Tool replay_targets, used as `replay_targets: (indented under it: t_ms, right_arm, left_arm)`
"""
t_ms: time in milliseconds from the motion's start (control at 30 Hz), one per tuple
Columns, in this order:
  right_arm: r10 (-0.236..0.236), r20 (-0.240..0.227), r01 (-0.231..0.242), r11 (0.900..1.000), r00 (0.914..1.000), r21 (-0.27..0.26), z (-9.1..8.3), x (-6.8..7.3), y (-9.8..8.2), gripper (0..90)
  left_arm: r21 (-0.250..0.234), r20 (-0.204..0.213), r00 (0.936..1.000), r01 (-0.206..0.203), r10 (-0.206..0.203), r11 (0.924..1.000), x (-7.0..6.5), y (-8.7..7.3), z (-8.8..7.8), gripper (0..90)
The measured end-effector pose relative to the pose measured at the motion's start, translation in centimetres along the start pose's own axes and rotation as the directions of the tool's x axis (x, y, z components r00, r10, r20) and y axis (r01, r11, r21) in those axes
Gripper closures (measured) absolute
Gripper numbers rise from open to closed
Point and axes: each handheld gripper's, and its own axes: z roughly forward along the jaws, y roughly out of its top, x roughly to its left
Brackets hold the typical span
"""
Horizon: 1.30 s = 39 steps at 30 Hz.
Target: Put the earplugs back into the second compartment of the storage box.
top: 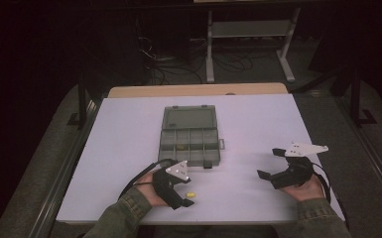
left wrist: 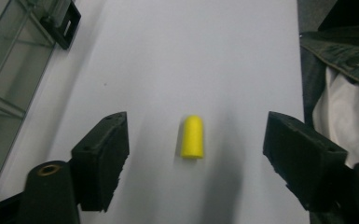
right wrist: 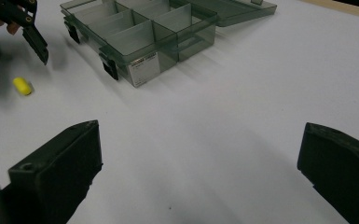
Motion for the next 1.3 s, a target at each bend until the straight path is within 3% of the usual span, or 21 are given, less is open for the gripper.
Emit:
replay_targets:
  t_ms: [100,167,267,667,700,933,1300]
  right_arm:
    - [0.001,0.0,-0.001,1.0,1.0,0.0,0.0,0.0,0.0,0.0]
    - [0.0,0.0,0.0,1.0,1.0,0.002,0.0,0.0,0.0,0.0]
    - [-0.001,0.0,0.001,1.0,1.0,0.002,0.1,0.0,0.0,0.0]
    - [-0.001,0.002,0.001,1.0,1.0,0.005,0.0,0.0,0.0,0.0]
    - [-0.001,0.002,0.001,1.0,1.0,0.003,0.0,0.0,0.0,0.0]
    - [-0.004,-0.005,0.004,1.0,1.0,-0.002,-0.1,0.0,0.0,1.3]
    - [-0.001,-0.009,0.001,1.0,1.0,-0.007,-0.1,0.1,0.0,0.8]
  left_arm:
    - [-0.011,-0.018,0.9993,-0.034,0.034,0.9994,-0.4,0.2,-0.2,37.0]
    - [-0.002,-0.042,0.9982,-0.042,0.041,0.9991,-0.5,0.4,-0.2,46.0]
    - [0.009,-0.05,0.9979,-0.041,0.042,0.9991,-0.6,0.5,0.0,51.5]
    - [0.068,-0.015,0.9991,-0.038,0.039,0.997,-0.3,0.4,0.6,78.3]
    - [0.074,0.003,0.9995,-0.033,0.032,0.9967,-0.2,0.5,0.6,79.3]
    - [0.075,0.008,0.9995,-0.03,0.029,0.9968,0.0,0.5,0.5,81.0]
    - [0.004,-0.011,0.9997,-0.024,0.024,0.9997,0.6,0.9,-1.7,81.4]
